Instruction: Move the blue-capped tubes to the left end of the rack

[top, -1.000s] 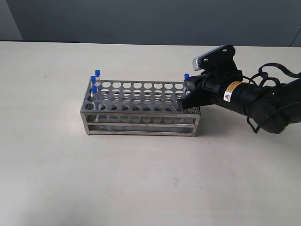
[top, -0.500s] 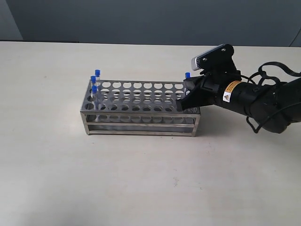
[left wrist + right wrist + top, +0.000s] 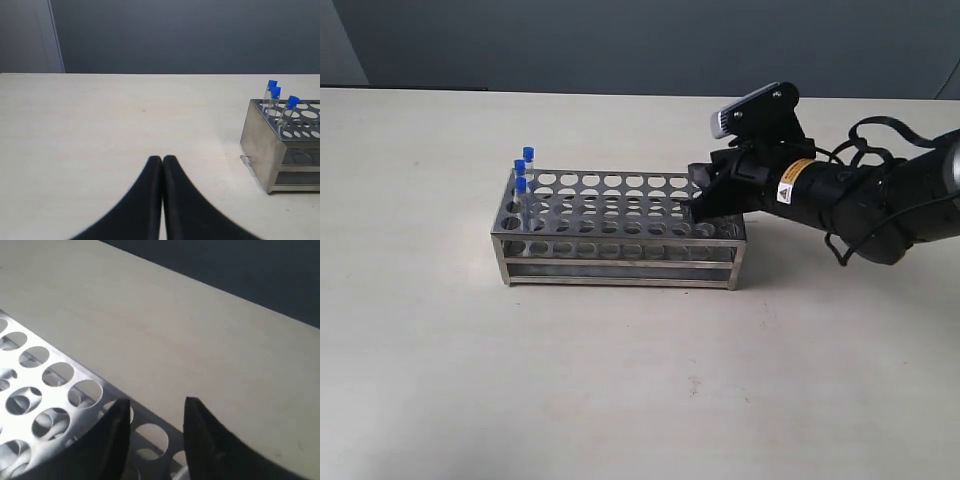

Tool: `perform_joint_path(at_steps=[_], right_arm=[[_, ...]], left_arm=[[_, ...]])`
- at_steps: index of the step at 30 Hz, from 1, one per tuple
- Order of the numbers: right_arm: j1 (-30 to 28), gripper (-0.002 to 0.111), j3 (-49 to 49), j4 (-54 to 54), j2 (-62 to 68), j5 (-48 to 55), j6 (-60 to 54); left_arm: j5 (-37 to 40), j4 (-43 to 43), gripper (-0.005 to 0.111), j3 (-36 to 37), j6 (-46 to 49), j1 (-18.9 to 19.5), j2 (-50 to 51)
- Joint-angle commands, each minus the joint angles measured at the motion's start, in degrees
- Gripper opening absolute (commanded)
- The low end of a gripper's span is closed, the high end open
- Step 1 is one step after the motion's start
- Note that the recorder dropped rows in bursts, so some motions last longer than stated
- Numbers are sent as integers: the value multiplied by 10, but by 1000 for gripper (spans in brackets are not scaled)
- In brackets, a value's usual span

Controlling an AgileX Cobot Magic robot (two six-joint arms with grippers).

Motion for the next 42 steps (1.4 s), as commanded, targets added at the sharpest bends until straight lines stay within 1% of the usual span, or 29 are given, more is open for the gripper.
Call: perform_joint_path(at_steps=[1, 2, 6, 17, 28, 31, 34, 42], right_arm=[[-2, 12, 1, 7, 15, 23, 3], [-2, 0, 1, 7, 11, 23, 3], [3, 0, 1, 6, 2, 23, 3], [52, 0, 1, 18, -55, 28, -2], [52, 0, 1, 25, -70, 27, -5], [50, 0, 1, 62, -80, 28, -25], [50, 0, 1, 132, -96, 15, -59], [50, 0, 1, 138, -125, 35, -71]], left_arm=[[-3, 2, 1, -2, 0, -4, -2], [-3, 2, 1, -2, 0, -4, -2], [-3, 2, 1, -2, 0, -4, -2], [-3, 2, 1, -2, 0, -4, -2], [-3, 2, 1, -2, 0, -4, -2], [-3, 2, 1, -2, 0, -4, -2], [-3, 2, 1, -2, 0, -4, -2], [-3, 2, 1, -2, 0, -4, -2]])
